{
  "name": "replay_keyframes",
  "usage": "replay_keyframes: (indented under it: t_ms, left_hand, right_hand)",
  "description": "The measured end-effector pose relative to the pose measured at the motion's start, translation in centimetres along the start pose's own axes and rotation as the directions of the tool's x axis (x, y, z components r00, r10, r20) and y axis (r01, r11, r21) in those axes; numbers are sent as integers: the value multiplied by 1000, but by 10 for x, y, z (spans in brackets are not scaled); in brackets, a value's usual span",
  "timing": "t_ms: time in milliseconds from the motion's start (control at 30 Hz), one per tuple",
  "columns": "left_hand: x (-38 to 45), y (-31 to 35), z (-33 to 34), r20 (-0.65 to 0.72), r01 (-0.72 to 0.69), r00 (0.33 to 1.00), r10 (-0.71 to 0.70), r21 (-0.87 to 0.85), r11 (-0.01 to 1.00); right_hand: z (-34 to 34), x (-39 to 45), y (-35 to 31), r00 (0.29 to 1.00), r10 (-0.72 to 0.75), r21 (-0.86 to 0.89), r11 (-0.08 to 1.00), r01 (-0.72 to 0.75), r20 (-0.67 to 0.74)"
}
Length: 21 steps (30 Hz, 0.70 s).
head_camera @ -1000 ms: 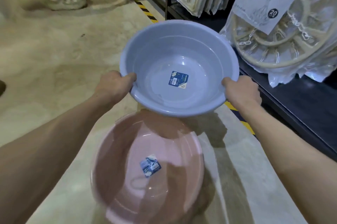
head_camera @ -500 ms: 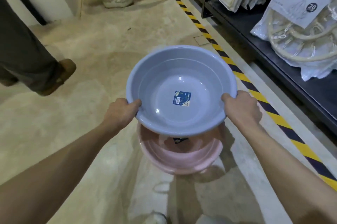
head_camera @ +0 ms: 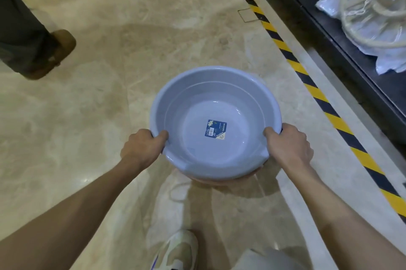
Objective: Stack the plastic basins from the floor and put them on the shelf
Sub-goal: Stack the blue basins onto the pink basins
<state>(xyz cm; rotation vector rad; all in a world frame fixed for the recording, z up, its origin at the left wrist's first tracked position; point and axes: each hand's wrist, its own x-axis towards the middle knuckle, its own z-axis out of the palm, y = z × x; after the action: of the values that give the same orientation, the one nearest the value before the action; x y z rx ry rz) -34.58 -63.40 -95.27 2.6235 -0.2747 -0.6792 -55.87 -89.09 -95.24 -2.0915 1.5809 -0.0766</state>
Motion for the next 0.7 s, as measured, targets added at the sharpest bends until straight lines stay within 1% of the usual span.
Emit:
replay_keyframes:
  t_ms: [133, 267, 400, 567, 700]
  left_hand:
    - [4, -8, 16, 11, 0, 1000, -1, 103, 995]
    - [11, -6, 26, 60, -8, 998, -4, 196, 981]
    - [18, -4, 26, 146, 35, 988, -58, 159, 987]
    - [26, -4, 26, 184, 33, 981, -62, 161, 986]
    - [27, -2, 23, 169, 24, 985, -37, 76, 997]
  right_hand:
    - [16, -4, 17, 1000, -8, -100, 995, 8, 4]
    - [18, 1, 29, 999, 3, -190, 982, 4, 36]
    - [25, 2, 29, 997, 14, -216, 976, 4, 82]
    - [30, 3, 30, 995, 54, -208, 978, -36, 81]
    - [31, 5, 29, 989, 96, -137, 987, -80, 115]
